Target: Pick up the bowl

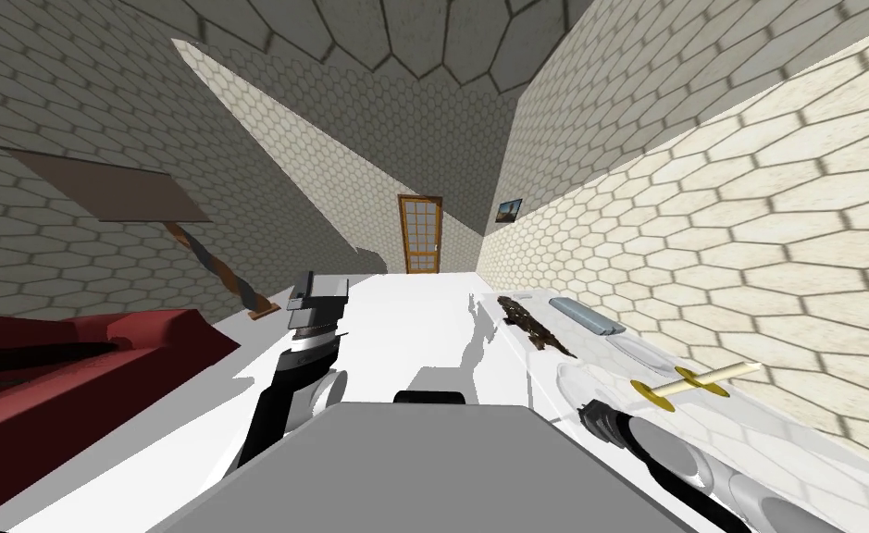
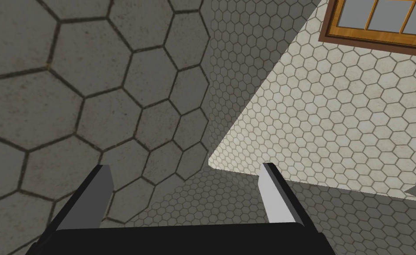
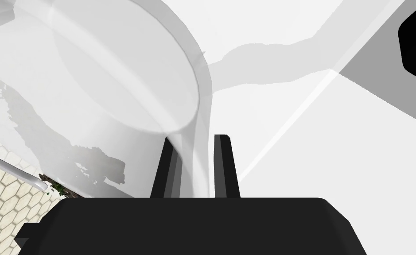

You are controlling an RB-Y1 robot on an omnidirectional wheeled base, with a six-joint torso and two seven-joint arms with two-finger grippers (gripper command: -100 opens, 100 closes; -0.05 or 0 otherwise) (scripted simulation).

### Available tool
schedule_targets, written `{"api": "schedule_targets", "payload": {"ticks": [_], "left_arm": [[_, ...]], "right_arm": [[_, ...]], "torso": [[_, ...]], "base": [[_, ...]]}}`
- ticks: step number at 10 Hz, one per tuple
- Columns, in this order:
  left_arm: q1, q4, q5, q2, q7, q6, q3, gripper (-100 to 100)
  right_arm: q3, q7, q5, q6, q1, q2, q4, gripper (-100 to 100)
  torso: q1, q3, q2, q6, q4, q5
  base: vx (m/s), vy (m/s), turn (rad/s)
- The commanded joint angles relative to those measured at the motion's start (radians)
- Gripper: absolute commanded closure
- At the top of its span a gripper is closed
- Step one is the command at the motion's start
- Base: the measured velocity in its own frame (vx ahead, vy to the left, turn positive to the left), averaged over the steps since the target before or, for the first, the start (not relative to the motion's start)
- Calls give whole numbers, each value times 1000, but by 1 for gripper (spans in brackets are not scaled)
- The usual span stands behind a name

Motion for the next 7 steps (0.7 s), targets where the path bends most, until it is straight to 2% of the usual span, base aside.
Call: {"api": "schedule_targets", "payload": {"ticks": [1,2,4,5,6,7], "left_arm": [[0,0,0,0,0,0,0,0],[0,0,0,0,0,0,0,0],[0,0,0,0,0,0,0,0],[0,0,0,0,0,0,0,0],[0,0,0,0,0,0,0,0],[0,0,0,0,0,0,0,0]], "right_arm": [[16,50,-50,33,41,-32,-50,100],[16,53,-64,33,41,-32,-51,100],[33,120,-132,74,96,-73,-119,100],[33,126,-150,74,96,-73,-119,100],[25,125,-139,68,98,-68,-114,100],[26,128,-141,70,98,-68,-115,0]], "torso": [[0,0,0,0,0,0],[1,0,-1,0,0,1],[2,0,0,0,0,2],[3,-1,-1,1,0,2],[2,0,0,-1,1,2],[2,2,3,-1,1,2]], "base": [[120,24,-176],[99,21,-85],[118,26,-146],[95,17,-90],[29,6,-3],[7,2,3]]}}
